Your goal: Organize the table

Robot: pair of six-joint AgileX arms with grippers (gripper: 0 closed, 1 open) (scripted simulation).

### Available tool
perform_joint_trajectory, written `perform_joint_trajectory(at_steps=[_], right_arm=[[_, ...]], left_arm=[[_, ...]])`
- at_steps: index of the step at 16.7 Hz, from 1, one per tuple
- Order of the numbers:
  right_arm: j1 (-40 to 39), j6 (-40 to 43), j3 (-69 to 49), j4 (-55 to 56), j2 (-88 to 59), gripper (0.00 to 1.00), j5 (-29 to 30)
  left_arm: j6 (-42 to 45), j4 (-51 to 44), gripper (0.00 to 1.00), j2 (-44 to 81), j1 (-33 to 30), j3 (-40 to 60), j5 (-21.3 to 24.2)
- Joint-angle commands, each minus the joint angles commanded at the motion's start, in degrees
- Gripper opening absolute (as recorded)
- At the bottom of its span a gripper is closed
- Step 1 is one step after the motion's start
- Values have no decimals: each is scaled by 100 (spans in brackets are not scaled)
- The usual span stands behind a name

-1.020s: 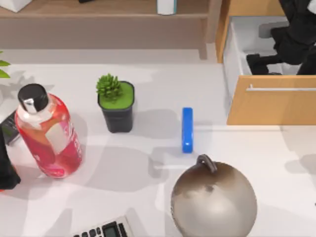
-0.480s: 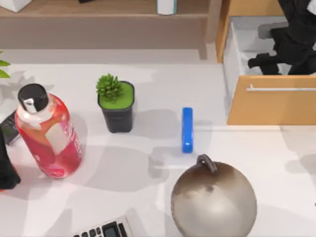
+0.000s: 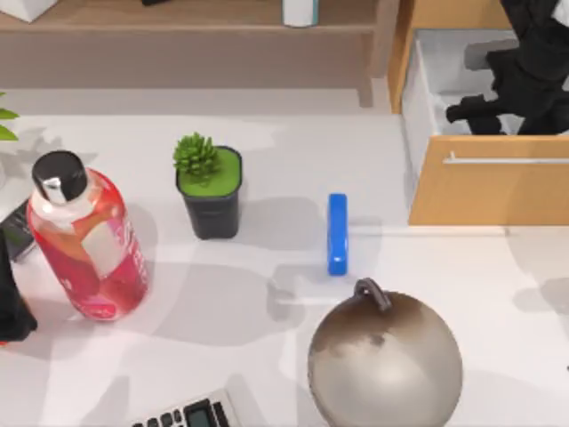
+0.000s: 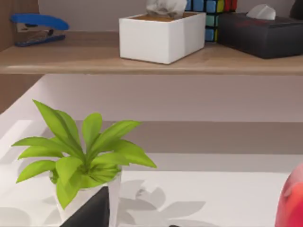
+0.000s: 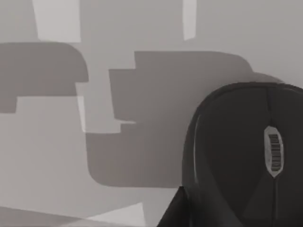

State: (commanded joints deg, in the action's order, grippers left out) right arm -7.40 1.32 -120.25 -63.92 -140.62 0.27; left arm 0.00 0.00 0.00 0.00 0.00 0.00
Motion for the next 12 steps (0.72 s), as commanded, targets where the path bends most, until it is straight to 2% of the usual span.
perform_joint_trajectory(at_steps=[7,12], right_arm=[[35,-56,11,-89,269,0,-168],[119,-223,445,-219,1650,0,-723]], left_arm=[[0,0,100,0,0,0,0],[0,0,100,0,0,0,0]])
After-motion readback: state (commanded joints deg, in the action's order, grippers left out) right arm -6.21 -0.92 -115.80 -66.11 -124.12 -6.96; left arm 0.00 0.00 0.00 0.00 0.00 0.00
